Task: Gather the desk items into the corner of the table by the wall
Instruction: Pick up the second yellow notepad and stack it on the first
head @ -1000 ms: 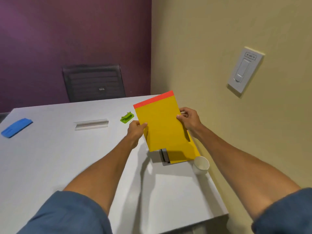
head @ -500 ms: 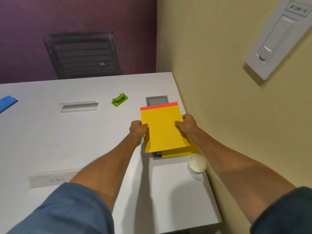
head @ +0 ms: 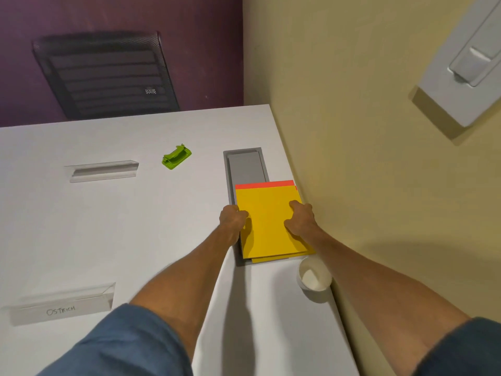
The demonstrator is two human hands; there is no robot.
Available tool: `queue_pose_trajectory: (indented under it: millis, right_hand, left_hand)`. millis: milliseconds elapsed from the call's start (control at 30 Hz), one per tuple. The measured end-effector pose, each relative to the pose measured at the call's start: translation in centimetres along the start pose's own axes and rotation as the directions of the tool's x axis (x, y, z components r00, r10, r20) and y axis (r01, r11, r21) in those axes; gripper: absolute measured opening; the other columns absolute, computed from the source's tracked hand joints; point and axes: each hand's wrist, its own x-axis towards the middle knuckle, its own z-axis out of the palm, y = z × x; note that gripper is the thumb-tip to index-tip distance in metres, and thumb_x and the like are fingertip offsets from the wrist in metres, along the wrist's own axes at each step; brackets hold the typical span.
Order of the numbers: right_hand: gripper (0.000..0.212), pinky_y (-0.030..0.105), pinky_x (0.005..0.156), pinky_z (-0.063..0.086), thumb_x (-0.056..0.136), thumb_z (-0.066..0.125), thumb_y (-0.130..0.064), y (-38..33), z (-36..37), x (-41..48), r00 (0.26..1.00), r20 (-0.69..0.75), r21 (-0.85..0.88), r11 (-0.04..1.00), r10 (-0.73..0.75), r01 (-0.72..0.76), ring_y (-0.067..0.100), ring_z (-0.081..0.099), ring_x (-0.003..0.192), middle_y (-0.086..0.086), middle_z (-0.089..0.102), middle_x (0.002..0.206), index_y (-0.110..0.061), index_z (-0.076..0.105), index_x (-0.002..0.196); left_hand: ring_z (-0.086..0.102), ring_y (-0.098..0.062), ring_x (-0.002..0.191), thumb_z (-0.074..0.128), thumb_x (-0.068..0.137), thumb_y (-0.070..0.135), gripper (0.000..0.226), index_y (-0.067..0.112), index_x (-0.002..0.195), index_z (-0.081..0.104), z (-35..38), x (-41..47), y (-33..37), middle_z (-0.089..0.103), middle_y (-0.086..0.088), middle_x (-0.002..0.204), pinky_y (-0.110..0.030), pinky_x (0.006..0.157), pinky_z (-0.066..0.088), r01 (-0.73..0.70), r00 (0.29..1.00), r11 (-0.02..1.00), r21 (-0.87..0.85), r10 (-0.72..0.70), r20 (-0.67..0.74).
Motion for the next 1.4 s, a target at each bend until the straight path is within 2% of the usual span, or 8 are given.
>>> queue_pose_trajectory:
  millis: [167, 333, 600, 700, 900, 1100, 1267, 1400]
  right_hand:
    - [0.056, 0.038, 0.095, 0.045, 0.090, 0.060, -0.013, 1.1, 0.5, 0.8, 0.999, 0.006, -0.029, 0.999, 0.038, -0.038, 0.038, 0.048, 0.121, 0.020, 0.035, 0.140, -0.011, 0.039, 0.141]
    - [0.055, 0.041, 0.099, 0.044, 0.090, 0.062, -0.018, 1.5, 0.6, 1.1, 0.999, 0.022, -0.033, 0.998, 0.050, -0.049, 0.038, 0.045, 0.125, 0.021, 0.037, 0.139, -0.010, 0.040, 0.139]
    - [0.050, 0.040, 0.101, 0.041, 0.090, 0.062, -0.025, 1.3, 0.9, 0.9, 0.999, 0.024, -0.036, 0.999, 0.041, -0.040, 0.037, 0.045, 0.123, 0.021, 0.043, 0.134, -0.007, 0.044, 0.133]
    - [0.045, 0.039, 0.101, 0.041, 0.091, 0.061, -0.023, 1.2, 1.1, 0.7, 0.999, -0.009, -0.034, 0.999, 0.038, -0.039, 0.036, 0.047, 0.121, 0.020, 0.043, 0.133, -0.006, 0.047, 0.130]
    - [0.040, 0.037, 0.105, 0.035, 0.092, 0.058, -0.019, 0.7, 0.7, 0.6, 0.996, -0.090, 0.000, 1.000, 0.019, -0.019, 0.035, 0.044, 0.125, 0.019, 0.045, 0.134, -0.005, 0.049, 0.128]
    - [0.046, 0.040, 0.108, 0.032, 0.097, 0.053, -0.025, 0.2, 0.3, -0.9, 0.980, -0.146, -0.091, 0.989, -0.132, 0.120, 0.034, 0.039, 0.131, 0.018, 0.041, 0.143, -0.004, 0.043, 0.136]
    - [0.059, 0.042, 0.118, 0.023, 0.101, 0.040, -0.043, -1.6, 0.8, -3.8, 0.948, -0.118, -0.293, 0.923, -0.295, 0.251, 0.030, 0.027, 0.145, 0.012, 0.028, 0.157, -0.011, 0.028, 0.149]
    - [0.065, 0.045, 0.120, 0.017, 0.101, 0.031, -0.049, -4.0, 0.8, -6.7, 0.924, -0.114, -0.357, 0.883, -0.365, 0.305, 0.030, 0.020, 0.147, 0.013, 0.021, 0.160, -0.013, 0.019, 0.153]
  left_hand:
    - [0.048, -0.020, 0.082, 0.054, 0.097, 0.010, 0.034, 0.019, 0.070, 0.036, 1.5, 1.1, -0.7, 0.042, -0.001, 0.076, -0.032, 0.077, 0.042, 0.022, 1.000, 0.998, 0.052, -0.021, -0.023]
    - [0.039, -0.009, 0.064, 0.055, 0.097, 0.015, 0.031, 0.018, 0.073, 0.036, 2.5, 1.6, -1.1, 0.038, 0.002, 0.074, -0.023, 0.057, 0.037, 0.026, 1.000, 0.996, 0.090, -0.026, -0.006]
    - [0.050, -0.019, 0.082, 0.055, 0.097, 0.015, 0.034, 0.020, 0.069, 0.036, 2.7, 1.7, -1.5, 0.043, 0.001, 0.075, -0.026, 0.070, 0.043, -0.006, 0.999, 0.985, 0.175, 0.011, -0.032]
    - [0.049, -0.019, 0.082, 0.056, 0.097, 0.015, 0.033, 0.019, 0.070, 0.037, 2.8, 1.5, -1.5, 0.043, 0.000, 0.074, -0.024, 0.064, 0.042, -0.010, 0.999, 0.985, 0.173, 0.016, -0.029]
    - [0.046, -0.012, 0.072, 0.050, 0.099, 0.015, 0.009, 0.007, 0.100, 0.049, 2.6, 1.4, -1.4, 0.049, -0.009, 0.092, -0.024, 0.061, 0.039, -0.019, 1.000, 0.979, 0.203, 0.022, -0.013]
    - [0.051, -0.025, 0.103, 0.045, 0.101, 0.016, 0.042, 0.005, 0.140, 0.033, 1.2, -0.5, -1.2, 0.048, -0.017, 0.137, -0.027, 0.079, 0.041, -0.126, 0.992, 0.960, 0.251, 0.118, 0.047]
    - [0.045, -0.034, 0.131, 0.044, 0.101, 0.032, 0.053, 0.008, 0.145, 0.030, -1.3, -3.2, -0.9, 0.043, -0.014, 0.146, -0.044, 0.104, 0.040, -0.373, 0.916, 0.715, 0.591, 0.384, 0.113]
    - [0.033, -0.031, 0.140, 0.039, 0.100, 0.043, 0.064, 0.014, 0.153, 0.016, -4.2, -5.3, -0.5, 0.032, -0.011, 0.154, -0.049, 0.114, 0.028, -0.395, 0.863, 0.506, 0.767, 0.490, 0.122]
